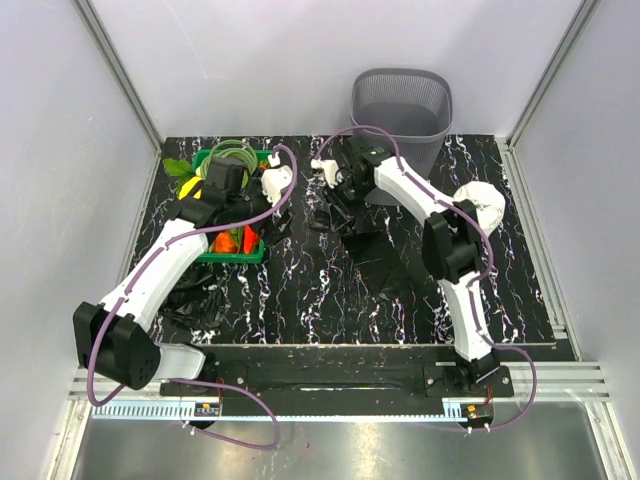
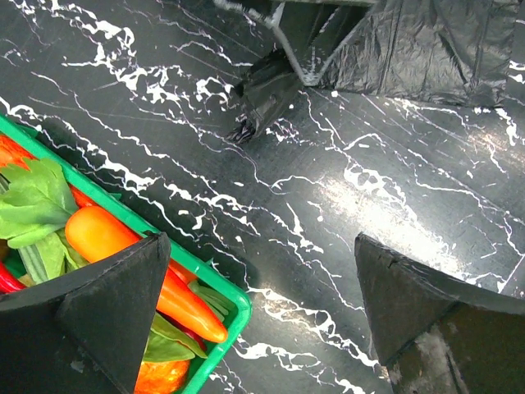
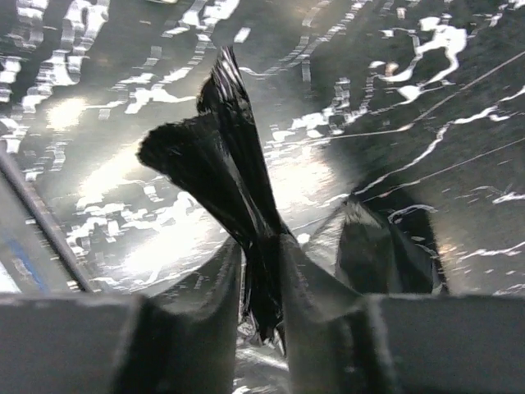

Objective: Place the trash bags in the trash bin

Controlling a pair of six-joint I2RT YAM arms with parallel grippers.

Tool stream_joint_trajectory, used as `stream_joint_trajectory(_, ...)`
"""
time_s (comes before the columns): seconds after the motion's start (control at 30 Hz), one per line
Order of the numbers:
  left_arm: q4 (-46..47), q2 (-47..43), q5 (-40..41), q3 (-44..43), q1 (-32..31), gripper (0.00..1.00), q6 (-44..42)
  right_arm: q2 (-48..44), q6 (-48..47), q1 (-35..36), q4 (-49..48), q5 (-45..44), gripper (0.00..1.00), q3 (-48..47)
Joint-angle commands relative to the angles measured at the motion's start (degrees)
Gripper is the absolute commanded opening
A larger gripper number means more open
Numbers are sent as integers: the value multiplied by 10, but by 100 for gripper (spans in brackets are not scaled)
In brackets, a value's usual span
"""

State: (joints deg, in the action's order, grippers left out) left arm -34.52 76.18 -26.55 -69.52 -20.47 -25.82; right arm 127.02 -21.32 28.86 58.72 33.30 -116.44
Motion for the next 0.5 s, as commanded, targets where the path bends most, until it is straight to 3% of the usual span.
stream_joint_trajectory(0.0, 21, -14, 14, 10, 1, 99, -5, 46, -25, 9, -3, -96, 49, -65)
stream_joint_trajectory(0.07, 22, -16, 17, 13, 1, 99, -5, 55, -22, 11, -11, -126, 59, -84)
stream_joint_trajectory(0.17, 22, -18, 22, 15, 2, 99, -5, 50, -20, 12, -16, -152, 67, -104)
stream_joint_trajectory(0.33, 21, -18, 25, 11, 0, 99, -8, -9, -21, 13, -5, -184, 70, -93)
stream_joint_trajectory(0.47, 22, -12, 14, 10, 0, 99, -10, -113, -28, 13, -4, -194, 71, -8)
